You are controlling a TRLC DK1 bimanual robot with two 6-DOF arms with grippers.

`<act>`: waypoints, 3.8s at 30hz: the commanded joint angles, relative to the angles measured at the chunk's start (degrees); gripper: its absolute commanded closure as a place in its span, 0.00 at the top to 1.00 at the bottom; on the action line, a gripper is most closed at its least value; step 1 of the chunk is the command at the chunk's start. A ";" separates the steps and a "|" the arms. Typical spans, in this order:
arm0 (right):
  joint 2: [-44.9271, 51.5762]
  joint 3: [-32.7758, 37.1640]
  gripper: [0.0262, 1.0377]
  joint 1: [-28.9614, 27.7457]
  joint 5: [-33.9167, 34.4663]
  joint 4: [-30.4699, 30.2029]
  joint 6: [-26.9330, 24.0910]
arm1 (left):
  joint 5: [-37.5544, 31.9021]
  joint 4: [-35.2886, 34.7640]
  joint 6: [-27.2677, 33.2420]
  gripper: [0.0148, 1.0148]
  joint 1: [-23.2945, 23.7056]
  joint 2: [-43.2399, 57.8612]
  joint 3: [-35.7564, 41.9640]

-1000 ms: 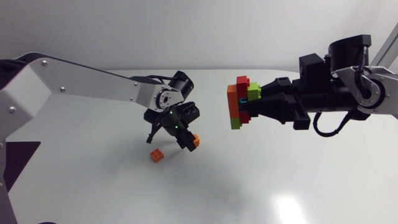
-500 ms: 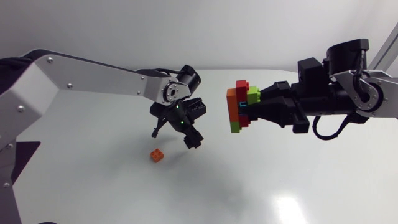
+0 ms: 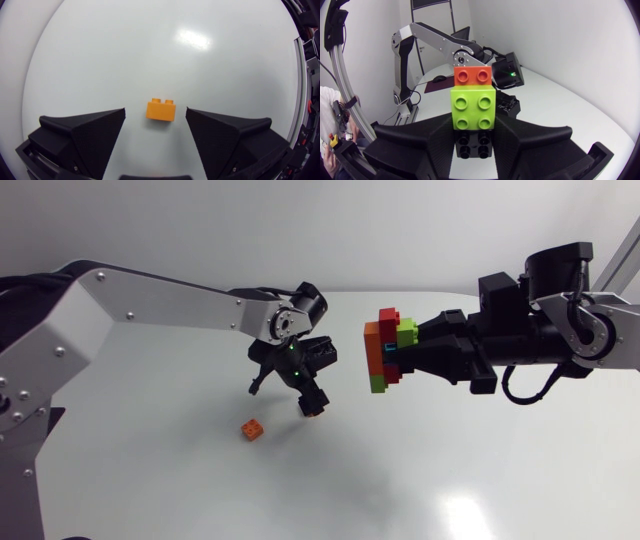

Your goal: Separate the duplo bricks

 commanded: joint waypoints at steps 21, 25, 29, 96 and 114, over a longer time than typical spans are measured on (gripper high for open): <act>2.07 -0.51 0.13 -0.67 -0.56 1.06 -1.30 | 2.18 -3.77 4.46 0.57 -0.98 6.32 5.60; 2.16 -0.51 0.13 -1.02 -0.65 1.06 -1.30 | 2.18 -3.85 4.64 0.57 -1.25 7.02 6.04; 2.25 -0.42 0.13 -1.11 -0.65 1.06 -1.30 | 2.18 -4.82 4.73 0.57 -1.16 7.81 7.01; 2.78 -0.42 0.13 1.79 -0.12 0.88 -0.51 | 24.07 55.74 -2.66 0.38 26.61 -7.39 -47.13; 3.04 0.37 0.13 2.76 0.32 0.97 -0.24 | 24.86 56.09 -1.16 0.39 29.51 -6.34 -50.21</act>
